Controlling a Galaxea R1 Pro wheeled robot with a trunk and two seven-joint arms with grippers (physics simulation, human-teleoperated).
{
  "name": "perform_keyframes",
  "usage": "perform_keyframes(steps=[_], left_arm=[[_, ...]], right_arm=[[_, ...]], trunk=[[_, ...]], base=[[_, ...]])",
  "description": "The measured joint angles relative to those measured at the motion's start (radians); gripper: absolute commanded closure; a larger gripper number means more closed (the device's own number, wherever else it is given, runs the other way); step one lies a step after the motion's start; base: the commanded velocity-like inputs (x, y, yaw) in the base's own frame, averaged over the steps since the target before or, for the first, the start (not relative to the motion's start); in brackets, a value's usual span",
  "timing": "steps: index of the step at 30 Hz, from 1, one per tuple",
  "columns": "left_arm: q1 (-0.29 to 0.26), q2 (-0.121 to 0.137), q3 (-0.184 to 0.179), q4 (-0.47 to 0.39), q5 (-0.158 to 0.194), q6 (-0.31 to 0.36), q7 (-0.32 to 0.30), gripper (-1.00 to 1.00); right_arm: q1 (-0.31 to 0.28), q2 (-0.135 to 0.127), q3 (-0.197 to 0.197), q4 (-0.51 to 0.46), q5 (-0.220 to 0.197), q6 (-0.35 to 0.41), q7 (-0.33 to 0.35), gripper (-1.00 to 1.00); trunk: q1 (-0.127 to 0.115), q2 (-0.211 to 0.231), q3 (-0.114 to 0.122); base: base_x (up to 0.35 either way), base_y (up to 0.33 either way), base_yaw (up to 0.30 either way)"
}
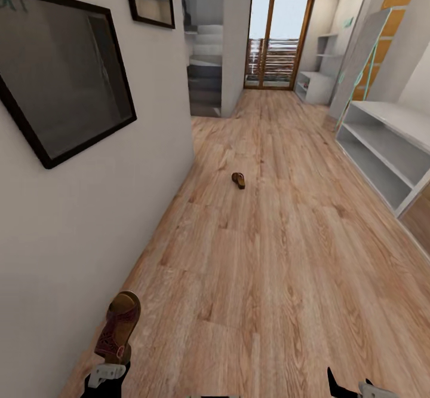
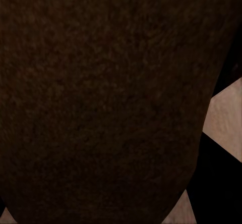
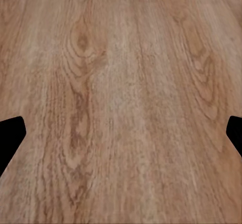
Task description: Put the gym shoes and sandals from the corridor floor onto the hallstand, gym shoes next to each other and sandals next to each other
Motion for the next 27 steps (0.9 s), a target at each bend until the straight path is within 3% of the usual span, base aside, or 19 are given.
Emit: perform_keyframes(steps=[27], left_arm=[[0.0,0.0,-0.001,0.0,0.0,0.0,0.0,1.0]], right_arm=[[0.0,-0.002,-0.001,-0.007,-0.001,0.0,0.0,-1.0]], trunk=[[0.0,0.0,0.0]], base=[[0.338,-0.023,0.0]])
